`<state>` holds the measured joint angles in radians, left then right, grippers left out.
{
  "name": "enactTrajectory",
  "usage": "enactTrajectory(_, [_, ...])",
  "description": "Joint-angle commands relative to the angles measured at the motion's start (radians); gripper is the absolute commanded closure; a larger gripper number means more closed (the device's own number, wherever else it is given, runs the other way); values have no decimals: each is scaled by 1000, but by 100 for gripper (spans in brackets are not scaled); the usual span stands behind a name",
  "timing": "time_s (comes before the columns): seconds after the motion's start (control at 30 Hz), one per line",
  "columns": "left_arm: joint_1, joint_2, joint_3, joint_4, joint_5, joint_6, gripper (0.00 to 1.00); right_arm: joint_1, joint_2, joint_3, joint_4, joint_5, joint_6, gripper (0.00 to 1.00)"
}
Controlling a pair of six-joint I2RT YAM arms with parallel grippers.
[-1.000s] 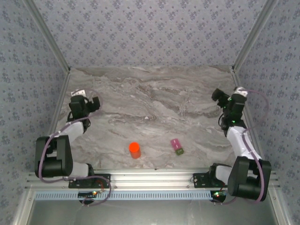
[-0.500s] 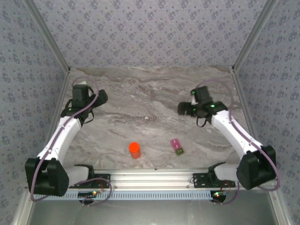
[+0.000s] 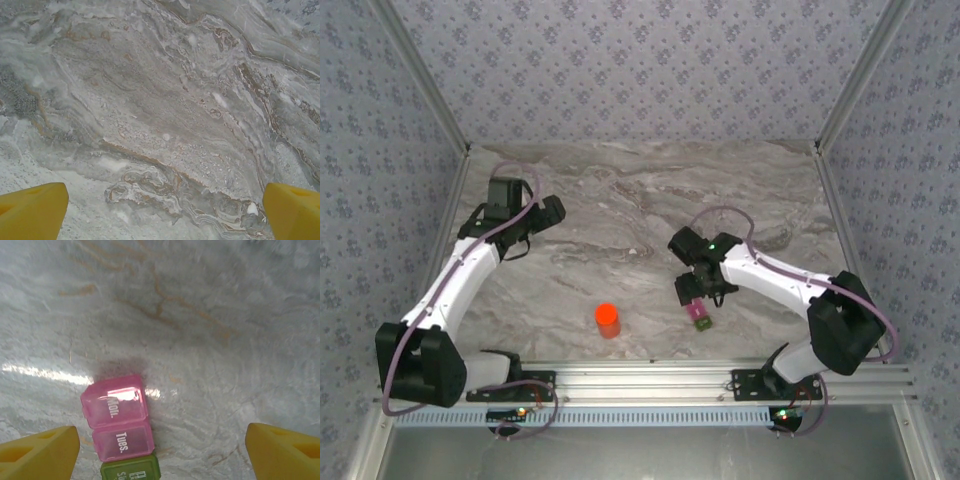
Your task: Sort the pills into containers
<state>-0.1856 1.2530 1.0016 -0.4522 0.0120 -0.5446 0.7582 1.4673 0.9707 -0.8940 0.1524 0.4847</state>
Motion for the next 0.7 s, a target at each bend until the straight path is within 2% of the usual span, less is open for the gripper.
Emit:
enactTrajectory(0.0, [-4, 5, 21, -11, 26, -14, 0, 27, 5, -38, -15, -37, 62, 12])
enactTrajectory(0.57, [-15, 65, 54, -5, 45, -29, 0, 44, 33, -167, 143, -141, 80, 14])
enactTrajectory(0.67, [-18, 72, 58, -3, 43, -30, 0, 44, 51, -169, 151, -156, 79, 18])
